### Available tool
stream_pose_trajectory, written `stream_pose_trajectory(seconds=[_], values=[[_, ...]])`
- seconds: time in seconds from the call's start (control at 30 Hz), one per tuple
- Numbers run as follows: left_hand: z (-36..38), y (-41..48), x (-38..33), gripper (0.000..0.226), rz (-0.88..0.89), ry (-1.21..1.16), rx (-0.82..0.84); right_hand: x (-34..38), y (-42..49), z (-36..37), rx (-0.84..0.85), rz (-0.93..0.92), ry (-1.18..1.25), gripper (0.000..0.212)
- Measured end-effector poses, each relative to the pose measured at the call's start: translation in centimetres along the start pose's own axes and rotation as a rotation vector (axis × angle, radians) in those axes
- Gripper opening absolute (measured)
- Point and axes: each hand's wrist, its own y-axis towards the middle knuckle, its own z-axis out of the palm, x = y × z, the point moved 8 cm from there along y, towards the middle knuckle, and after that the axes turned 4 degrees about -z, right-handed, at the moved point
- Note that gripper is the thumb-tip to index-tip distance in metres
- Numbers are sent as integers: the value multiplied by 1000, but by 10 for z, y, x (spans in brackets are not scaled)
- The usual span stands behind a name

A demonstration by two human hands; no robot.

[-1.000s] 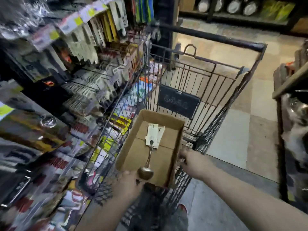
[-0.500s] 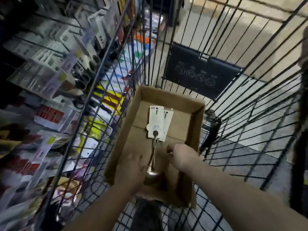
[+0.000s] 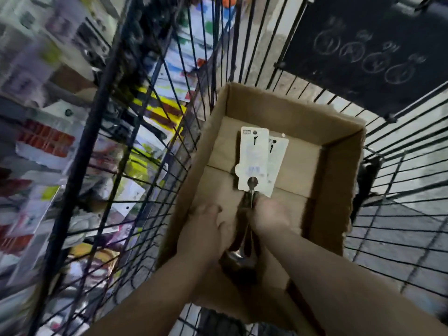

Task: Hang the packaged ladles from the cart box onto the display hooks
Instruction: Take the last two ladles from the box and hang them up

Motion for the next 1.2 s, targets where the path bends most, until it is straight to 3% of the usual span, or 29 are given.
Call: stream_pose_trajectory(seconds=[0.33, 0.6, 0.9, 1.07, 1.2], values=[[10, -3, -9, 36, -52, -46, 66, 0, -56, -70, -182, -183, 131, 15], [49, 29, -48, 25, -47, -87, 129, -34, -64, -108, -288, -140, 331, 13], [71, 46, -42, 19, -114, -81, -32, -46, -51, -89, -301, -127, 367, 20], [49, 22, -48, 22, -46, -235, -10, -37, -67, -108, -310, -147, 330, 14], [17, -5, -58, 11, -35, -486, 28, -27, -97, -136, -332, -157, 319, 15]])
